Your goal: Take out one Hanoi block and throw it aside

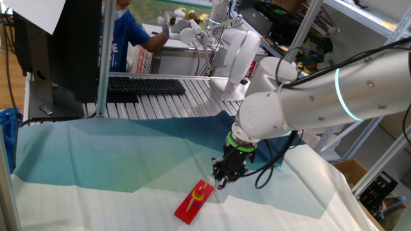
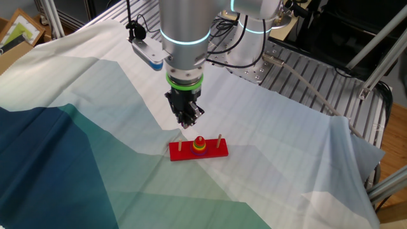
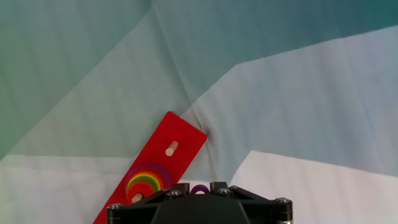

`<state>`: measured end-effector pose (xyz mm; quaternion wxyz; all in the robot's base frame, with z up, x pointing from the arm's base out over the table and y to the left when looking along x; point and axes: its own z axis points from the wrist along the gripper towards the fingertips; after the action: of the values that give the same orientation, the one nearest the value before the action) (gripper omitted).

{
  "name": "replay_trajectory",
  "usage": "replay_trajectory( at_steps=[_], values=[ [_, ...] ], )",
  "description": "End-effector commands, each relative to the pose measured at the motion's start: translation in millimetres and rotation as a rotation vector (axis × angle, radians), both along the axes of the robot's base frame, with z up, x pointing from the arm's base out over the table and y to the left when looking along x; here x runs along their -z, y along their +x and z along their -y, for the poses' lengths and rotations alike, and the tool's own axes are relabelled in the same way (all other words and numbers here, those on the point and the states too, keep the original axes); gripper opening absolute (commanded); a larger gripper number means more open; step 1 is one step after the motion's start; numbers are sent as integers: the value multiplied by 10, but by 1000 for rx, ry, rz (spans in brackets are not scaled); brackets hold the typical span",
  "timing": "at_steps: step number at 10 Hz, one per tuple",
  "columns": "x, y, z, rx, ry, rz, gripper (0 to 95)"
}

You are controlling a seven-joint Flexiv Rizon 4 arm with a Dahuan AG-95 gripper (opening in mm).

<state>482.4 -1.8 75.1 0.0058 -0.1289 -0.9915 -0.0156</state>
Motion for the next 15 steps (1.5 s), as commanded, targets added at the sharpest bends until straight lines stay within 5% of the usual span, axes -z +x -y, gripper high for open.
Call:
replay_trajectory(
  at_steps=[1, 2, 3, 8, 10, 11, 15],
  values=[
    [5, 9, -4, 19, -6, 0, 380],
    [5, 9, -4, 21, -11, 0, 380],
    [6, 9, -4, 23, -11, -1, 570],
    [3, 8, -10, 30, 16, -20, 570],
    [-23, -11, -47, 77, 52, -38, 570],
    [-39, -22, -71, 103, 61, -40, 380],
    [-49, -23, -81, 130, 63, -36, 380]
  ],
)
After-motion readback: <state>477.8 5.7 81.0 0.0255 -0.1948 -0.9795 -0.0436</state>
